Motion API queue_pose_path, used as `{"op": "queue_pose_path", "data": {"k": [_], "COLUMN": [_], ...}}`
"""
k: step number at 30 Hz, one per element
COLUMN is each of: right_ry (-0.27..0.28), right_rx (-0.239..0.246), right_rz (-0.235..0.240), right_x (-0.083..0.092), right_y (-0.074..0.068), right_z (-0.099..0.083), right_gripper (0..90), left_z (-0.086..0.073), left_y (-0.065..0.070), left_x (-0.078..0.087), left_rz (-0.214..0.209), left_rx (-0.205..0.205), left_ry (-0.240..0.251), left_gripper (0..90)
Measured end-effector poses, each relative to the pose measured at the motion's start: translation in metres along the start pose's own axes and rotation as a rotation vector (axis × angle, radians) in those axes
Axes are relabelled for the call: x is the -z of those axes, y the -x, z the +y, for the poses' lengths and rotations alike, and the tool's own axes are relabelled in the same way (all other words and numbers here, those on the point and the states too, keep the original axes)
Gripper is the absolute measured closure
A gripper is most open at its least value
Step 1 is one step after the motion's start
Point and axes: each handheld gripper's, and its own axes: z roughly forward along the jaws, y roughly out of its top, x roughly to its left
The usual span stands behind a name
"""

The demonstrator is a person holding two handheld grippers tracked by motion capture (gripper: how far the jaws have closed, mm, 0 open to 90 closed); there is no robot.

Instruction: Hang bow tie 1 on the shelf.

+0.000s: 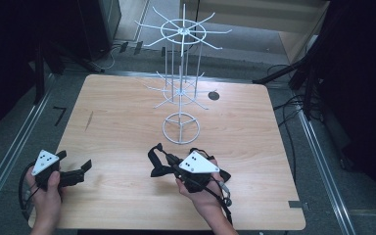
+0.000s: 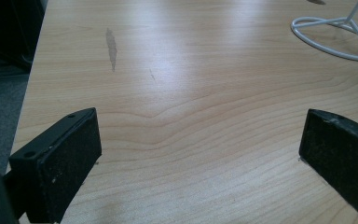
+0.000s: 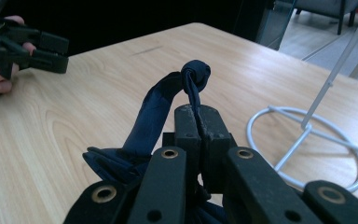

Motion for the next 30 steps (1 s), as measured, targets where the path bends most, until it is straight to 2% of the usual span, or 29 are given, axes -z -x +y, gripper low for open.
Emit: {"op": "queue_pose_path", "data": {"k": [5,12,19,30], "right_ry": [0.022,0.055,0.062,0.06], "right_rx": [0.001,-0.002,0.004,0.013], "right_rz": [-0.014,-0.041,-0.038,-0.023], "right_x": [0.002,0.008,0.007,-0.005], "right_y": [0.003,0.016,0.019,0.027], "right_z": [0.007,0.018,0.023,0.038], "right_gripper": [88.8,88.8,88.8,88.8], "left_z": [0.0,0.0,0.0,0.0], "left_y": [0.0,0.0,0.001,0.001], "left_x": [0.0,0.0,0.0,0.0], "left_rz": [-0.001,0.001,0.002,0.002], "left_rx": [-0.001,-0.002,-0.002,-0.004], "left_ry": [-0.002,-0.005,-0.005,-0.001], "left_gripper": [0.0,0.0,0.0,0.0]}}
